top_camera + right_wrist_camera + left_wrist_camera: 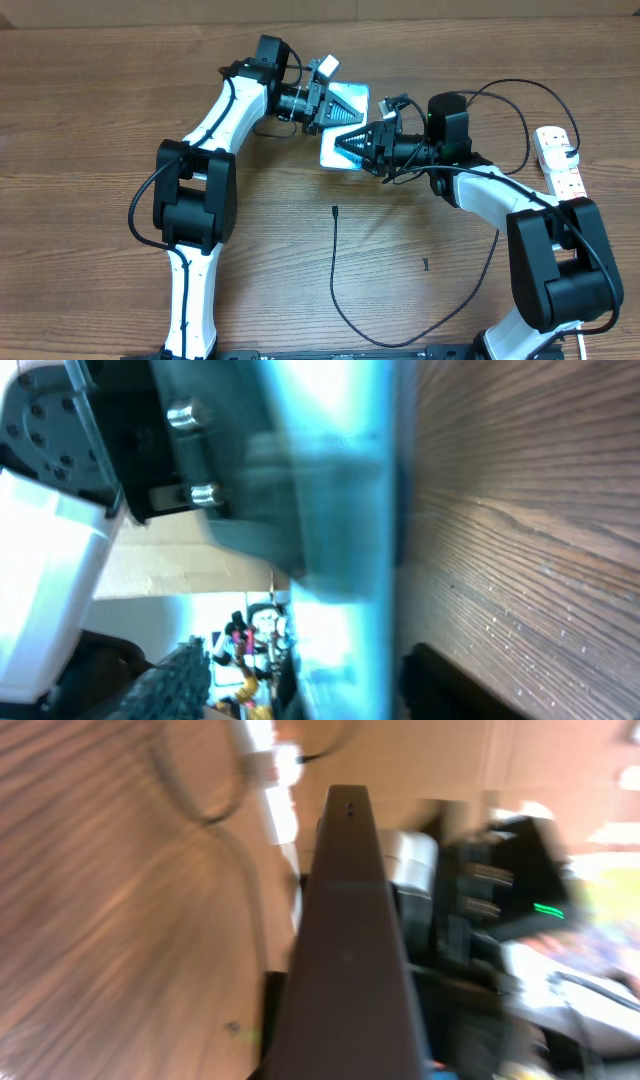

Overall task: Plug charger to phone and switch on socket
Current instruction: 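Lift and tilt the phone upright with the left gripper, then lower the right gripper onto the USB-C plug and grasp it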

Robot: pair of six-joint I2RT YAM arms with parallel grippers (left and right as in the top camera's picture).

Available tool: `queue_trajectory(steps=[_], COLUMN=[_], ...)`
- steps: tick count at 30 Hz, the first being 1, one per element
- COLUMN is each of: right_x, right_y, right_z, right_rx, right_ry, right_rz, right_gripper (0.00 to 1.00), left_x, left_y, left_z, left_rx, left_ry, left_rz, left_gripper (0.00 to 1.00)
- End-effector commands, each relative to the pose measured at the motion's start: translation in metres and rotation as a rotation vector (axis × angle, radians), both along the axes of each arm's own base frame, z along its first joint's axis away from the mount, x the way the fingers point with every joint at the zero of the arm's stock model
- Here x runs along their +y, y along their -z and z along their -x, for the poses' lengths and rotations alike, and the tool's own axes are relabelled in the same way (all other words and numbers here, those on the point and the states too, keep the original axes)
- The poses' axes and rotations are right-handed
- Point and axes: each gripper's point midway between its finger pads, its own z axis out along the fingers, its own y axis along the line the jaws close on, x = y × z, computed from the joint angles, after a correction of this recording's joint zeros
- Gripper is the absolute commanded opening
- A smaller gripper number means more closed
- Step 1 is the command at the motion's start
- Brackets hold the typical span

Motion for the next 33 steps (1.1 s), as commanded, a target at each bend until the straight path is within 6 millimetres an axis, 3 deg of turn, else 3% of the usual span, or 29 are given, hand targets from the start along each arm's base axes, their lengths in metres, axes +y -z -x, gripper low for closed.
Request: queue_trajectory(steps=[1, 4, 9, 15, 20, 24, 29, 33], right_x=[-0.005, -0.017, -0.038, -0.059, -0.093, -0.113, -0.108, -0.089], right_y=[0.005, 0.016, 0.036, 0.06, 0.092, 0.098, 0.104, 0.104], right_z=[0.0, 0.001, 0.008, 0.026, 0.049, 0.069, 0.086, 0.096], right_rx=[-0.023, -0.003, 0.053, 0.171, 0.27, 0.326, 0.334, 0.3], right_ry=[0.001, 0.01, 0.021, 0.022, 0.027, -0.014, -0.07, -0.131], right_rz=[0.019, 0.051, 0.104, 0.194, 0.552, 0.777, 0.882, 0.897], right_gripper=[0.71, 0.74, 0.75, 0.63, 0.56, 0.47, 0.36, 0.33], left_x=[0.008, 0.021, 0.034, 0.051, 0.059, 0.062, 0.055, 0.053], left_y=[0.028, 0.045, 0.051, 0.063, 0.072, 0.077, 0.074, 0.072], left_z=[-0.01, -0.01, -0.008, -0.016, -0.017, -0.021, -0.036, -0.047], left_rx=[-0.005, 0.034, 0.095, 0.145, 0.135, 0.121, 0.075, 0.02], left_ry=[-0.073, -0.104, -0.129, -0.195, -0.212, -0.228, -0.268, -0.286], left_rz=[-0.241, -0.354, -0.402, -0.492, -0.558, -0.595, -0.571, -0.556], left_gripper=[0.04, 0.04, 0.04, 0.04, 0.04, 0.04, 0.04, 0.04])
